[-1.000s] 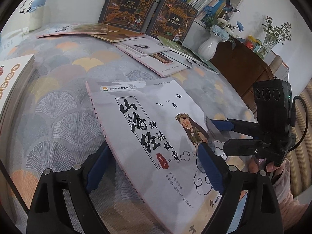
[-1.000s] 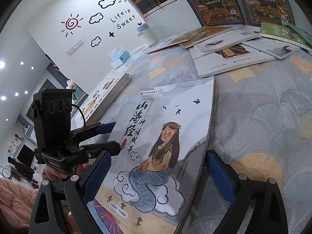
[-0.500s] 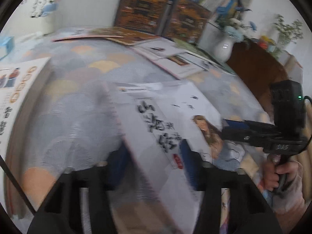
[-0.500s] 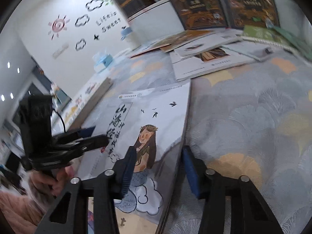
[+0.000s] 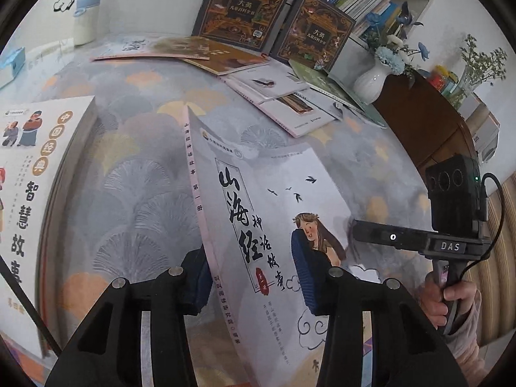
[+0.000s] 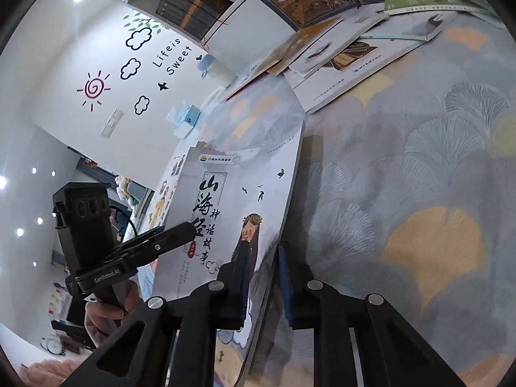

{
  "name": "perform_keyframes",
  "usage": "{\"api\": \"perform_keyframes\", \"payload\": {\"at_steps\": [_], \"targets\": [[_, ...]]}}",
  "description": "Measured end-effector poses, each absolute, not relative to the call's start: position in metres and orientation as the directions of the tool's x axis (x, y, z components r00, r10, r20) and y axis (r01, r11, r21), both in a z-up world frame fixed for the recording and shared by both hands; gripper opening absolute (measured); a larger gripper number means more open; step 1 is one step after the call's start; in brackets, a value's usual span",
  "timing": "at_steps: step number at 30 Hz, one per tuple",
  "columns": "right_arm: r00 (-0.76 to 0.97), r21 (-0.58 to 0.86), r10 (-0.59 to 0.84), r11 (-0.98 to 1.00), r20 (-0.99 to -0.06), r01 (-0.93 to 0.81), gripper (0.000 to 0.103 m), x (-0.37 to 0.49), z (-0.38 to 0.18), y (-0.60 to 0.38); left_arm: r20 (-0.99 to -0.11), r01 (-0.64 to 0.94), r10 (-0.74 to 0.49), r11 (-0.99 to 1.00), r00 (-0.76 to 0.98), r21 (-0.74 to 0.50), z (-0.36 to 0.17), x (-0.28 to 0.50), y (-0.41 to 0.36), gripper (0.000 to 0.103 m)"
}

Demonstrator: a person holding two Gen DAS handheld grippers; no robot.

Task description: Organize books

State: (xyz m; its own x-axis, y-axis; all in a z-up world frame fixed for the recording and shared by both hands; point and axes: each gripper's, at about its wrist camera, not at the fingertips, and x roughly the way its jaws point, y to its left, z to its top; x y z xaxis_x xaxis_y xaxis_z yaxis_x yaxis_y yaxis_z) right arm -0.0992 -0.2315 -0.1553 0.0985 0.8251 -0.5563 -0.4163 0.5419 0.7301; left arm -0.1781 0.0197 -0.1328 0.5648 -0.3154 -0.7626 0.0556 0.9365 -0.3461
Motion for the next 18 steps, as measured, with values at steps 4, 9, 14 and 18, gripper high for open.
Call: {"api": "perform_keyframes", "payload": {"at_steps": [4,9,14,18], "targets": [[0.101,0.720,0.819,0.549,-0.565,-0.424,0.018,-0.102,-0.136,-0.225,-0.775,0.059,-0.318,0.937,0.546,-0.344,-0.122,-0.174,0.024,0.038],[0.109,0.720,0.818,0.553,-0.565,-0.420,0.018,-0.100,-0.103,-0.214,-0.760,0.087,-0.334,0.934,0.557,-0.346,-0.091,-0.169,0.037,0.038],[0.126,0.690,0.791,0.589,-0.599,-0.421,0.018,-0.096,-0.071,-0.191,-0.738,0.110,-0.351,0.928,0.577,-0.355,-0.067,-0.163,0.061,0.038],[0.126,0.670,0.773,0.608,-0.621,-0.426,0.018,-0.097,-0.059,-0.169,-0.724,0.106,-0.357,0.923,0.590,-0.369,-0.062,-0.159,0.076,0.038]]}}
